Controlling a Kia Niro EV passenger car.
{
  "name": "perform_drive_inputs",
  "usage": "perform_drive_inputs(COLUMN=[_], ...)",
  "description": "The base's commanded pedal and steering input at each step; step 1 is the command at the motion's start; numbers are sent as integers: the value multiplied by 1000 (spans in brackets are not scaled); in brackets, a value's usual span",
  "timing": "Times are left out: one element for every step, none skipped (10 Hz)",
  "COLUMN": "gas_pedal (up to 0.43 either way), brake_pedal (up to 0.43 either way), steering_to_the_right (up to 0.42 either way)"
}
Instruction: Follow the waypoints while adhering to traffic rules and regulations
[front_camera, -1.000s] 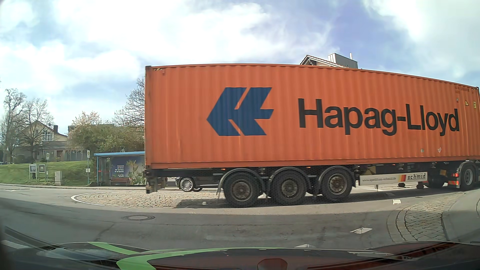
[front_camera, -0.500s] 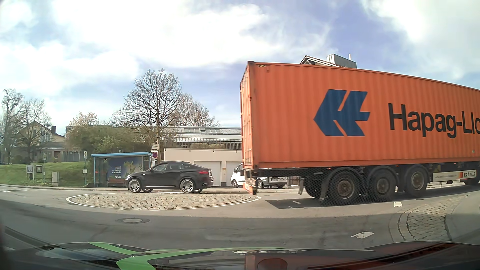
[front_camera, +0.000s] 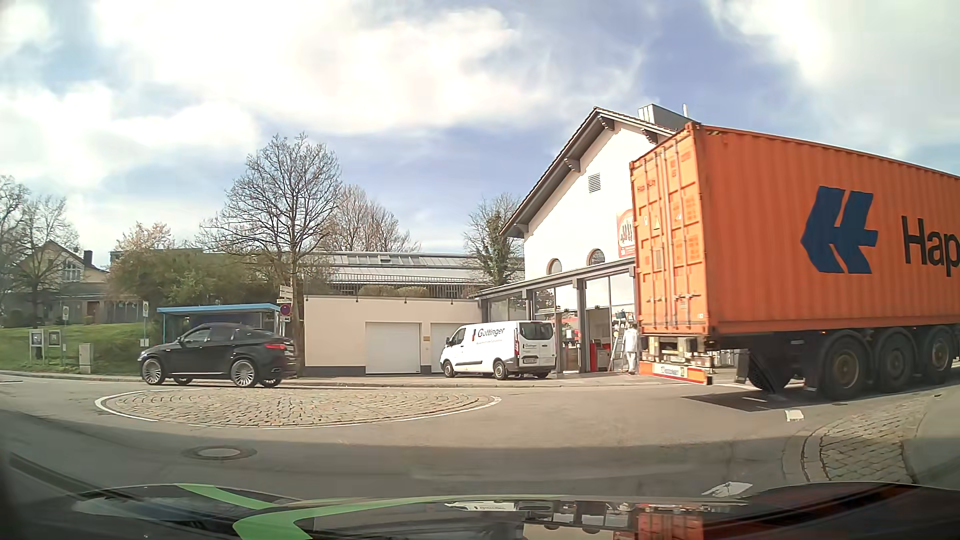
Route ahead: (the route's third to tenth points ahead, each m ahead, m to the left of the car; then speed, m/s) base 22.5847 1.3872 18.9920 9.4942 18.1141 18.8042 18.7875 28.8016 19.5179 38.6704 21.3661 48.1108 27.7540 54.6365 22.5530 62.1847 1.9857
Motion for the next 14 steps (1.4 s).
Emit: perform_drive_inputs(gas_pedal=[610,610,610,610,598,559,551,531,531,469,449,390,358,358], brake_pedal=[0,0,0,0,0,0,0,0,0,0,0,0,0,0], steering_to_the_right=[244,246,246,246,247,247,247,247,246,244,240,217,191,156])
